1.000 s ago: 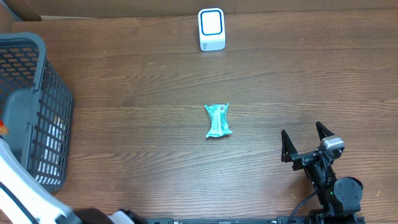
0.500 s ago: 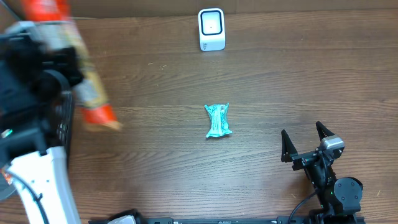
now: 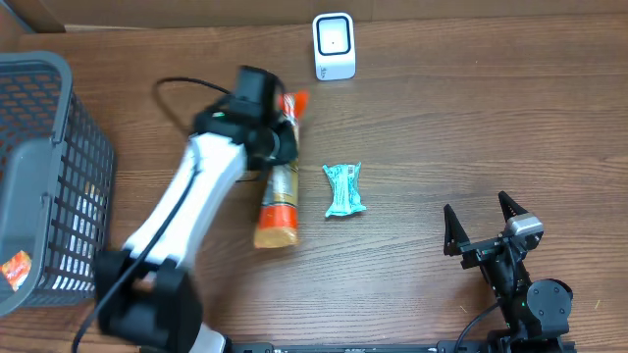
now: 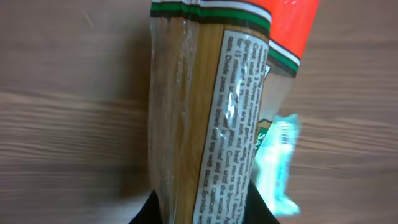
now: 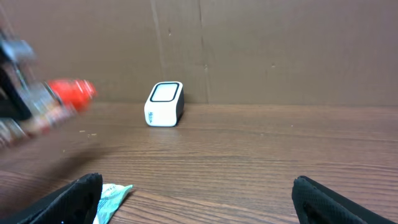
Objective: Scan the item barcode
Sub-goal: 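Lift the pasta package out and place it left of the green pack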
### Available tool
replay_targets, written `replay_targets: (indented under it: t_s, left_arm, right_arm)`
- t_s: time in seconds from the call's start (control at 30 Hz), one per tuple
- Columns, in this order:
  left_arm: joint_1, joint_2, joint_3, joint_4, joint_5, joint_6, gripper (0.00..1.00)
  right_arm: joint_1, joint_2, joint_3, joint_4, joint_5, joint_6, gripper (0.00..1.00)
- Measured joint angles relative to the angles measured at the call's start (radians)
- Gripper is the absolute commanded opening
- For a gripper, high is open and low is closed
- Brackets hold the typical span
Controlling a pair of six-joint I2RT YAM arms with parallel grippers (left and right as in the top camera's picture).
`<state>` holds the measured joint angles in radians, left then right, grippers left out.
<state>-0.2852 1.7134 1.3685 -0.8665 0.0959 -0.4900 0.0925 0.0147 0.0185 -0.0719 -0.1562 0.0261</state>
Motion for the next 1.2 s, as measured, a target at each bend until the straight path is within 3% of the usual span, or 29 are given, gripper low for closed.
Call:
replay_targets:
  t_s: [0.23, 0.3, 0.33, 0.37, 0.4, 0.47, 0.77, 0.97, 1.2]
  left_arm:
    - [-0.072, 0.21, -0.009, 0.1, -0.011, -0.078, 0.05]
    - [-0.083, 0.232, -0.009, 0.131, -0.011, -0.085, 0.1]
    - [-0.089, 0.236, -0.008, 0.143, -0.008, -0.086, 0.21]
    - [-0.089, 0.238, -0.008, 0.148, -0.003, -0.087, 0.41]
    - [-0.09, 0.238, -0.008, 0.147, 0.006, -0.085, 0.68]
    - [-0.09, 0.244, -0.008, 0.141, 0.024, -0.088, 1.0]
    - [-0.088, 0.247, 0.051, 0.047, 0.048, -0.076, 1.0]
    - [-0.081, 0.217, 0.246, -0.131, 0.038, -0.024, 0.99]
    - [-0.05, 0.045, 0.515, -0.288, -0.034, 0.082, 1.0]
  right_arm:
    - [0.0, 0.0, 0.0, 0.0, 0.0, 0.0, 1.0]
    - [0.0, 0.0, 0.0, 0.001, 0.0, 0.0, 1.0]
    - [0.0, 0.0, 0.0, 0.0, 0.0, 0.0, 1.0]
    - [0.0, 0.0, 0.0, 0.001, 0.0, 0.0, 1.0]
    - [0.0, 0.0, 0.0, 0.0, 0.0, 0.0, 1.0]
    - [0.0, 0.0, 0.0, 0.0, 0.0, 0.0, 1.0]
    - [0.0, 0.0, 0.0, 0.0, 0.0, 0.0, 1.0]
    - [0.0, 0.0, 0.0, 0.0, 0.0, 0.0, 1.0]
    - [0.0, 0.0, 0.0, 0.001, 0.0, 0.0, 1.0]
